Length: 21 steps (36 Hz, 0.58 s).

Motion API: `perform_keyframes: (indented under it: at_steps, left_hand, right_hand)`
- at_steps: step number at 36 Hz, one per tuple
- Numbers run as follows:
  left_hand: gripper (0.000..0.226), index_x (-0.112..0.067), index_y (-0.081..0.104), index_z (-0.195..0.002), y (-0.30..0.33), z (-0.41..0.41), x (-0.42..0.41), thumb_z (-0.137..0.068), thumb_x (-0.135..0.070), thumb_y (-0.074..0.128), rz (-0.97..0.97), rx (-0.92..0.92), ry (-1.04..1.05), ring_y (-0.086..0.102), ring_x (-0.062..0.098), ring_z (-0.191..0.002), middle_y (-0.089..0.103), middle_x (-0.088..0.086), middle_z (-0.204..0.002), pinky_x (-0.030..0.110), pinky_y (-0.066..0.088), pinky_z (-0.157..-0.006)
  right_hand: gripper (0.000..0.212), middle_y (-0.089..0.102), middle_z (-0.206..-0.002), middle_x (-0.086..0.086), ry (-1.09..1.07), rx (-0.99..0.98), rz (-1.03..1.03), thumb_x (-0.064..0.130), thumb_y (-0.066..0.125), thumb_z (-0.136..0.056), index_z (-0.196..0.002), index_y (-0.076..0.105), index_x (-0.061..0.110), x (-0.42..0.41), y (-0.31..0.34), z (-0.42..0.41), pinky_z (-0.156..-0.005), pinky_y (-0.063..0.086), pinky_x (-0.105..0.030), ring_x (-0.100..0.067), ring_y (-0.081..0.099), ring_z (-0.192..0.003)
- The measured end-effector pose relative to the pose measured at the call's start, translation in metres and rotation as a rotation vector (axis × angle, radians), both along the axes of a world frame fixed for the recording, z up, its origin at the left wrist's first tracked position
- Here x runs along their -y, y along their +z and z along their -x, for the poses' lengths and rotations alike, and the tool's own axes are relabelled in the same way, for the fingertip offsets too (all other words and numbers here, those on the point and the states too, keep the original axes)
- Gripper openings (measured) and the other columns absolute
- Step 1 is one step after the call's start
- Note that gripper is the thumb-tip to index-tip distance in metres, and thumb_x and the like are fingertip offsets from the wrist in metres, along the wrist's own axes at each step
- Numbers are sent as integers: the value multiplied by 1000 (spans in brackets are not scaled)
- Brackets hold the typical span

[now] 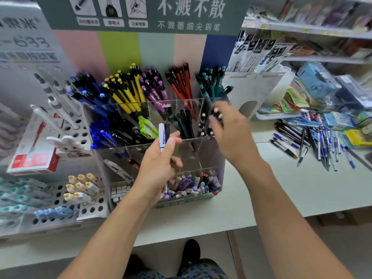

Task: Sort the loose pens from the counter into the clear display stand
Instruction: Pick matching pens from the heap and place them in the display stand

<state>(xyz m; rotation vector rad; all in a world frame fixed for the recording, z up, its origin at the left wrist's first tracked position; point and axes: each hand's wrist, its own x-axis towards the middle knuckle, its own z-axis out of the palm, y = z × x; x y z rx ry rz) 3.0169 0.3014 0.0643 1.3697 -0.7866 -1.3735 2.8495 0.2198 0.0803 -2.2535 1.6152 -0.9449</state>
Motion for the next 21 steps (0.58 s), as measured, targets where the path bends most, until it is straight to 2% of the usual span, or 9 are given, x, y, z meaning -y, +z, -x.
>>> perform_keyframes:
  at_steps: [2, 3, 7, 11, 14, 15, 18, 19, 21]
  left_hand:
    - [23, -15, 65, -100, 0, -4, 0, -107, -27, 46, -1, -6, 14, 52, 11, -58, 66, -20, -125, 14, 32, -38]
    - [23, -16, 65, -101, 0, -6, -1, -107, -27, 46, 4, -17, 11, 52, 11, -57, 69, -19, -122, 14, 32, -38]
    - [27, -18, 69, -111, -4, -12, -2, -107, -30, 45, 30, -7, -12, 49, 10, -52, 73, -1, -106, 17, 29, -37]
    - [29, -22, 72, -109, -6, -16, -6, -108, -30, 44, 44, -18, 1, 53, 10, -56, 72, -3, -117, 18, 31, -38]
    - [28, -23, 71, -106, -5, -17, -8, -107, -29, 44, 43, -45, -13, 58, 12, -60, 69, -6, -124, 19, 33, -38]
    - [27, -23, 70, -106, -5, -17, -9, -107, -29, 44, 41, -53, -16, 61, 12, -61, 69, -5, -126, 19, 34, -38]
    - [24, -21, 66, -111, -1, -16, -10, -107, -29, 44, 19, -41, -2, 72, 17, -75, 67, -8, -125, 20, 34, -38]
    - [24, -21, 65, -113, 0, -15, -10, -107, -29, 44, 14, -43, 4, 74, 18, -81, 65, -9, -124, 20, 34, -38]
    - [24, -19, 64, -115, 2, -14, -11, -107, -29, 43, 15, -87, 7, 75, 20, -90, 63, -11, -126, 20, 36, -38]
  right_hand:
    - [26, 68, -107, -13, 16, -77, -104, 17, 60, -100, -125, 61, 9, -3, -9, -2, -84, 49, -39, -29, 62, -96]
    - [30, 69, -110, -13, 16, -67, -148, 20, 60, -101, -128, 61, 9, -5, -10, -3, -85, 49, -38, -31, 63, -100]
    - [43, 67, -116, 3, 29, 63, -268, 28, 66, -98, -137, 59, 13, -14, -11, 1, -82, 38, -16, -12, 58, -98]
    - [36, 68, -115, -1, 32, 74, -206, 21, 61, -102, -136, 60, 8, -21, -16, -1, -84, 39, -16, -12, 56, -94]
    - [40, 59, -112, 6, -32, 140, -159, 23, 54, -106, -141, 56, 5, -19, -20, -8, -84, 34, -11, -7, 53, -99]
    - [39, 60, -114, 5, -44, 126, -147, 25, 51, -107, -139, 57, 5, -17, -21, -11, -85, 33, -13, -9, 54, -100]
    - [40, 62, -117, -12, -107, 40, -164, 35, 41, -108, -127, 62, 6, -9, -31, -23, -87, 39, -28, -29, 56, -107]
    - [43, 58, -120, -13, -145, 21, -174, 37, 39, -108, -124, 63, 6, -8, -32, -29, -91, 42, -33, -30, 54, -109]
    - [45, 46, -121, -7, -231, 45, -164, 39, 38, -108, -119, 64, 4, -6, -31, -37, -90, 41, -31, -27, 53, -106]
